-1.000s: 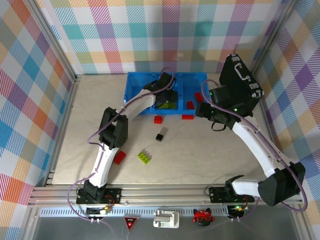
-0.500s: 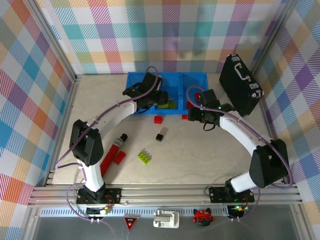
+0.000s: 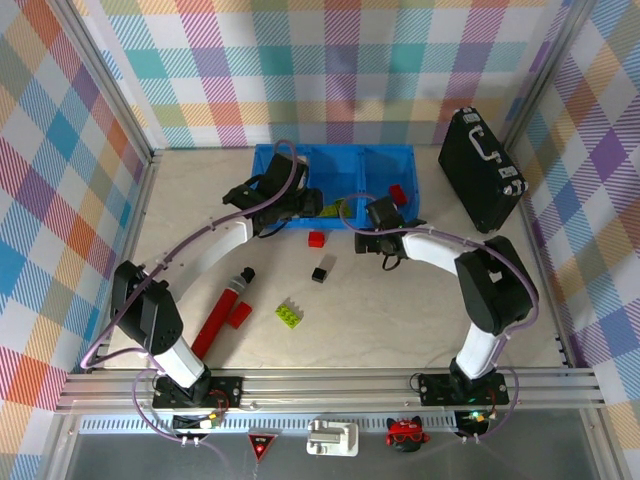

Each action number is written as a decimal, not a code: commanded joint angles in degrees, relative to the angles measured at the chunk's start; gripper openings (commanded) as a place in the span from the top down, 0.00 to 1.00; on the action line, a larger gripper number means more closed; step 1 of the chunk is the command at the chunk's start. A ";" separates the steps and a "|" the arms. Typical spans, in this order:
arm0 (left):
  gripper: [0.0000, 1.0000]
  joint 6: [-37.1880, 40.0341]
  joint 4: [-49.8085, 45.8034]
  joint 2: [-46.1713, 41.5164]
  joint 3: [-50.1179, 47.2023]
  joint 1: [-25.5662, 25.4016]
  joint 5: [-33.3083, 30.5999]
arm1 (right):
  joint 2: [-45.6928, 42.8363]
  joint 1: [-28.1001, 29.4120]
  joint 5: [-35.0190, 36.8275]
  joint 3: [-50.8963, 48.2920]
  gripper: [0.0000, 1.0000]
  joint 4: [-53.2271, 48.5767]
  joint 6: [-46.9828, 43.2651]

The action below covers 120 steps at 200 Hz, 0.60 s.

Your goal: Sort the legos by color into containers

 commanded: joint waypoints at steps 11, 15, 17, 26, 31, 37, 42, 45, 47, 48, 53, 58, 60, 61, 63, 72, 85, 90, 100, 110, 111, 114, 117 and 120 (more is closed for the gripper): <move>0.54 0.20 -1.99 -2.65 -1.53 0.49 -1.77 | 4.42 -0.12 1.82 2.72 0.09 4.99 -0.06; 0.54 0.16 -2.08 -2.74 -1.55 0.49 -1.82 | 4.97 -0.07 1.96 3.13 0.09 4.87 0.00; 0.54 0.13 -2.14 -2.81 -1.53 0.49 -1.84 | 5.30 -0.06 2.03 3.41 0.09 4.80 0.11; 0.54 0.19 -2.19 -2.98 -1.56 0.57 -2.07 | 6.42 -0.05 2.30 4.20 0.09 4.75 0.32; 0.54 0.25 -2.26 -3.09 -1.49 0.57 -2.08 | 6.95 -0.08 2.34 4.53 0.09 4.76 0.30; 0.54 0.38 -2.36 -3.16 -1.43 0.57 -2.19 | 7.50 -0.06 2.59 4.81 0.09 4.98 0.37; 0.54 0.43 -2.45 -3.18 -1.37 0.57 -2.25 | 7.94 -0.05 2.69 4.90 0.10 5.23 0.43; 0.54 0.48 -2.52 -3.26 -1.32 0.57 -2.26 | 8.19 -0.05 2.76 4.94 0.10 5.38 0.54; 0.54 0.50 -2.54 -3.27 -1.34 0.57 -2.32 | 8.37 -0.05 2.89 4.94 0.10 5.45 0.58; 0.54 0.49 -2.54 -3.27 -1.33 0.57 -2.38 | 8.41 -0.05 2.92 4.99 0.10 5.51 0.58; 0.54 0.63 -2.63 -3.36 -1.40 0.57 -2.48 | 8.81 -0.05 3.08 4.99 0.11 5.91 0.50; 0.54 0.57 -2.71 -3.42 -1.25 0.64 -2.48 | 9.12 -0.05 3.20 4.94 0.11 6.16 0.42; 0.54 0.65 -2.76 -3.44 -1.23 0.66 -2.51 | 9.26 -0.03 3.33 4.94 0.11 6.35 0.37; 0.54 0.65 -2.79 -3.44 -1.23 0.66 -2.56 | 9.34 -0.04 3.41 4.94 0.11 6.40 0.44; 0.54 0.70 -2.80 -3.45 -1.23 0.66 -2.60 | 9.52 -0.05 3.51 4.94 0.11 6.46 0.48; 0.54 0.78 -2.89 -3.53 -1.21 0.66 -2.61 | 10.03 -0.05 3.98 4.94 0.12 6.98 0.25; 0.54 0.83 -3.03 -3.51 -1.02 0.66 -2.70 | 10.76 -0.05 4.40 5.11 0.13 7.72 -0.02; 0.54 0.84 -3.07 -3.45 -0.90 0.67 -2.64 | 11.06 -0.10 4.60 5.28 0.13 7.59 -0.19; 0.54 0.84 -3.16 -3.28 -0.70 0.75 -2.61 | 11.55 -0.06 4.87 5.73 0.14 7.56 -0.38; 0.54 0.85 -3.49 -3.10 -0.33 0.76 -2.67 | 11.79 -0.06 5.34 5.84 0.15 7.54 -0.61; 0.54 0.84 -3.50 -3.10 -0.34 0.75 -2.64 | 11.80 -0.06 5.43 5.83 0.15 7.57 -0.62; 0.54 0.83 -3.51 -3.03 -0.25 0.75 -2.68 | 11.80 -0.05 5.50 5.78 0.15 7.58 -0.57; 0.54 0.88 -3.58 -3.01 -0.18 0.75 -2.57 | 11.80 -0.05 5.64 5.74 0.16 7.65 -0.67; 0.54 0.84 -3.53 -2.97 -0.23 0.75 -2.60 | 11.73 -0.13 5.79 5.73 0.16 7.74 -0.79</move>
